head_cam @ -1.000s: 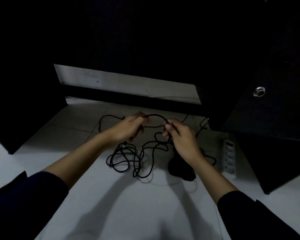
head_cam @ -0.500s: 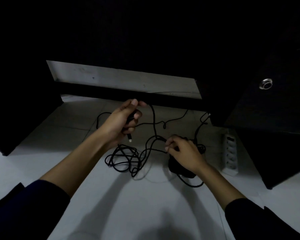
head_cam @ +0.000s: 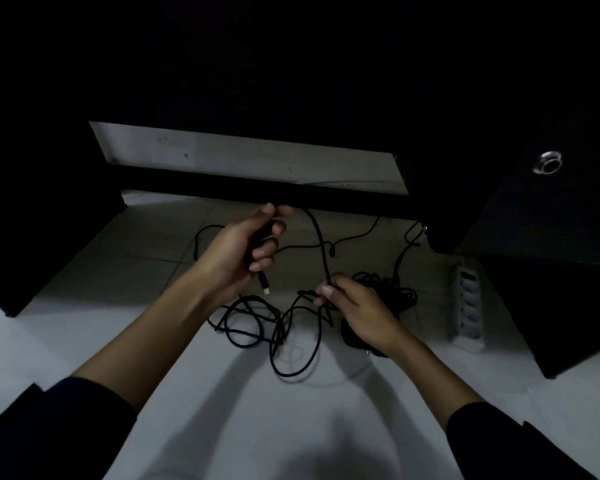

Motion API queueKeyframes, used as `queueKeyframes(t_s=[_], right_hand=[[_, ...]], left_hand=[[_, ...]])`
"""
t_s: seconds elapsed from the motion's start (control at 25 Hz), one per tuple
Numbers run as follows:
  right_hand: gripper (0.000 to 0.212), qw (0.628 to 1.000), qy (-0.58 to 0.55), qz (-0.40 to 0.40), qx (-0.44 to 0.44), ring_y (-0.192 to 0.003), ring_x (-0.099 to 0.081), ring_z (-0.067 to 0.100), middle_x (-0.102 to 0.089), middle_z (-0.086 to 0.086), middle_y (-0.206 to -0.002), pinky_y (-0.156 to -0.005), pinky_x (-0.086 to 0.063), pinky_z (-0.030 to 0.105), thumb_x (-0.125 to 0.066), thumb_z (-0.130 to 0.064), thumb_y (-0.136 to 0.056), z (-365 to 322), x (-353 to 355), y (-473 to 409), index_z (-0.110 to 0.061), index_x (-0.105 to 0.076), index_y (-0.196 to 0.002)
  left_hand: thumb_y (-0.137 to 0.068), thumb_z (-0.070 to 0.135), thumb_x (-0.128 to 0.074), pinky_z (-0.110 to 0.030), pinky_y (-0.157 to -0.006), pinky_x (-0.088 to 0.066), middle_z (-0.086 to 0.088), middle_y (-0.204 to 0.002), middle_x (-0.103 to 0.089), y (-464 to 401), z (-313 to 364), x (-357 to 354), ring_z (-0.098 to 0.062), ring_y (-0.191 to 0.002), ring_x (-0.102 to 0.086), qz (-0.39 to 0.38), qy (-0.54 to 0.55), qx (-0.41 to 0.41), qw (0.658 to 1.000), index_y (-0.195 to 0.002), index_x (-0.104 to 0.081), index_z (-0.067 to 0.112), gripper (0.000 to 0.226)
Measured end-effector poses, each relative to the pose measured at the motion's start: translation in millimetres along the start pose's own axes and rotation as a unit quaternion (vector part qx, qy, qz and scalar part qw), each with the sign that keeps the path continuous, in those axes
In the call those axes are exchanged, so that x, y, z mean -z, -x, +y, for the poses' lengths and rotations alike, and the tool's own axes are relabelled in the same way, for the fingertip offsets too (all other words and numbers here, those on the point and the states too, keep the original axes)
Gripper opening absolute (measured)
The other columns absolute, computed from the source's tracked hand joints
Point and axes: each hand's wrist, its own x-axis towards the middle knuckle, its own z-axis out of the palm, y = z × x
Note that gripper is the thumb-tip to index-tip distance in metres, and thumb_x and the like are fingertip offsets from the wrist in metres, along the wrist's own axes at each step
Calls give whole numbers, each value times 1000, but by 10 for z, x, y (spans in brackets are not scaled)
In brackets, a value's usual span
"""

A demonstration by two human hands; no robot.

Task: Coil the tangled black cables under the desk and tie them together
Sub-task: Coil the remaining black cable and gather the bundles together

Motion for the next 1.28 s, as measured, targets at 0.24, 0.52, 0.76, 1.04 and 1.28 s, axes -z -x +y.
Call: queueKeyframes(t_s=[0.24, 0.52, 0.76, 1.04, 1.28], right_hand=[[26, 990, -106, 86, 27, -87, -56, -14, -58, -27, -91, -80, -41, 7, -43, -30, -102, -397, -4, -26, -41, -60, -119], [38, 962, -250, 101, -34, -65, -44, -2, -45, -15, -78, -55, -36, 12, -49, -12, -99, -637, -209, -154, -35, -51, -129], [24, 954, -252, 155, -43, -53, -56, 8, -60, 1, -83, -46, -43, 24, -62, -6, -91, -625, -315, -26, -24, -50, -101], [16, 972, -212, 101, -24, -59, -60, 10, -63, -3, -70, -58, -50, 24, -58, -22, -94, -393, -346, 179, -7, -57, -92], [21, 994, -103, -41, -14, -85, -65, 4, -70, -4, -85, -77, -47, 16, -52, -25, -98, 64, -235, 536, -13, -66, -88]], left_hand=[[-101, 21, -33, -19, -38, -20, -4, -75, -52, -26, -173, 47, -7, -40, -29, 92, -80, -4, 993, -100, -58, 9, 28], [-102, 36, -38, -17, -42, -29, -2, -88, -57, 3, -359, -63, -4, -43, -32, 57, -170, -22, 983, -115, -58, 6, 38], [-99, 25, -49, -16, -45, -35, 13, -54, -55, 77, -479, -130, -1, -46, -44, 27, -217, -64, 974, -98, -60, 9, 20], [-102, 34, -40, -21, -56, -37, 3, -69, -52, 44, -542, -193, -6, -56, -46, 58, -215, -17, 975, -85, -63, 12, 36], [-102, 36, -36, -22, -50, -42, 5, -55, -36, 90, -546, -303, -9, -48, -39, -10, -71, 59, 996, -76, -46, 14, 36]])
